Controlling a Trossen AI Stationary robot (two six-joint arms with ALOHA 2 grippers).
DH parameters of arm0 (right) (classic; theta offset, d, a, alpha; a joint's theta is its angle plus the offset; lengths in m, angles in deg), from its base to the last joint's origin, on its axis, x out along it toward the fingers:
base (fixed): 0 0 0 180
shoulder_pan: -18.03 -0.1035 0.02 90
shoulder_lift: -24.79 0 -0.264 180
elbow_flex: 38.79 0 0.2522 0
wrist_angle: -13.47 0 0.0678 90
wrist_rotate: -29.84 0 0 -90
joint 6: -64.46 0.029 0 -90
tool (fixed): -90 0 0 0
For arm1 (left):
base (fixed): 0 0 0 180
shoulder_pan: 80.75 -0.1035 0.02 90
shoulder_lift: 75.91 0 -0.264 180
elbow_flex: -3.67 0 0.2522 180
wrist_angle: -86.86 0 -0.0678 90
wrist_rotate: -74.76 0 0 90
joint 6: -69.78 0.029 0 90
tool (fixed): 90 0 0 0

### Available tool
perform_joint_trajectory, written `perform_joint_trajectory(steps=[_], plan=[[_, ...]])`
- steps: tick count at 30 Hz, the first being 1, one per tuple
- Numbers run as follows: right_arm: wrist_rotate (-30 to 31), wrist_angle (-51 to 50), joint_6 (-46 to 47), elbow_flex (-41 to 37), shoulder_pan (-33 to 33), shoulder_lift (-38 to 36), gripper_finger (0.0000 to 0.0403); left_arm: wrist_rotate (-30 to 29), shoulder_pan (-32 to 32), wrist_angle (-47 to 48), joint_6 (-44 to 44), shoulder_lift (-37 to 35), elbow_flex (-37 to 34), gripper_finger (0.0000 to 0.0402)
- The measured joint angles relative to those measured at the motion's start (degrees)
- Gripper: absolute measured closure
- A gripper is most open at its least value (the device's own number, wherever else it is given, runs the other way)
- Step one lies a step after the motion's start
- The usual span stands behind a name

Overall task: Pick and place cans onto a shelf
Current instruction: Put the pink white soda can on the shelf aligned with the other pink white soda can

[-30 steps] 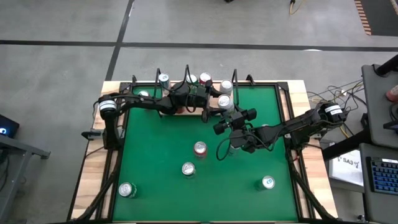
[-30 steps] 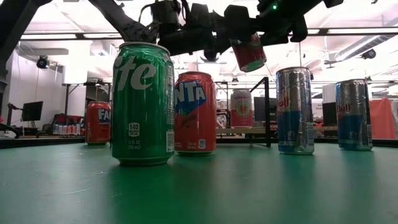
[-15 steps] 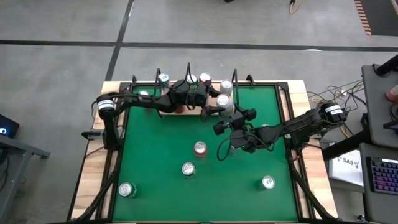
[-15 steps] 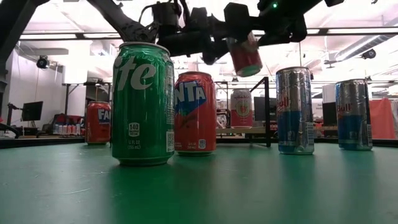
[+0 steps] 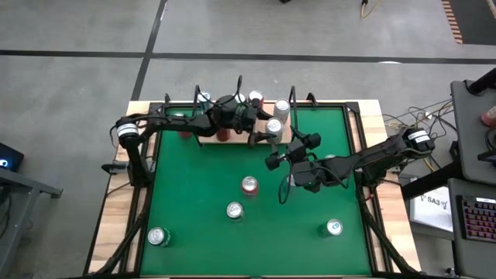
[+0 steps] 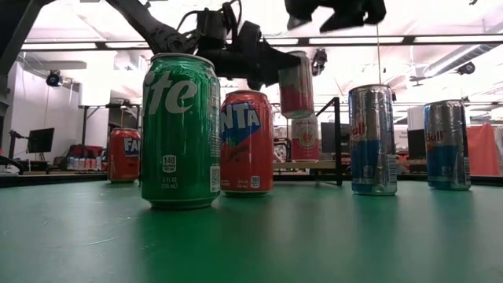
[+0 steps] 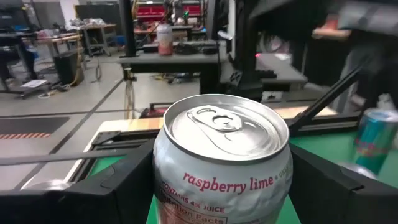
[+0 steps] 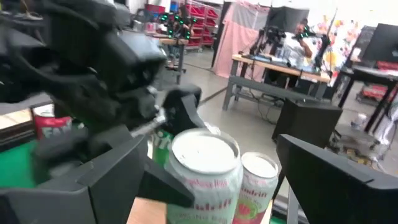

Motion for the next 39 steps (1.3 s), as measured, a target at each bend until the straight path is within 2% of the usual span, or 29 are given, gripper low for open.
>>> perform_joint_trajectory(steps=[4,18,23,34,39], plan=[[-0.1,0.0,-4.0,3.0,-1.3,-0.3,0.0058,-2.8,0.0,1.4,2.8,0.1,-0.2,0.0122],[-0.2,-0.2,-14.6,11.5,-3.9,-0.3,0.0066,-4.6,0.0,-2.4,1.5,6.2,-0.1,0.0122],[-0.2,-0.4,-15.3,11.7,-3.9,-0.3,0.0067,-7.3,0.0,-3.6,1.3,7.3,-0.2,0.0122],[-0.2,-0.4,-15.4,11.7,-3.9,-0.3,0.0069,-7.4,0.1,-5.4,-1.5,7.6,-0.1,0.0122],[-0.2,-0.4,-15.4,11.7,-3.9,-0.3,0.0069,-10.3,1.4,-5.9,-3.6,7.6,0.3,0.0122]])
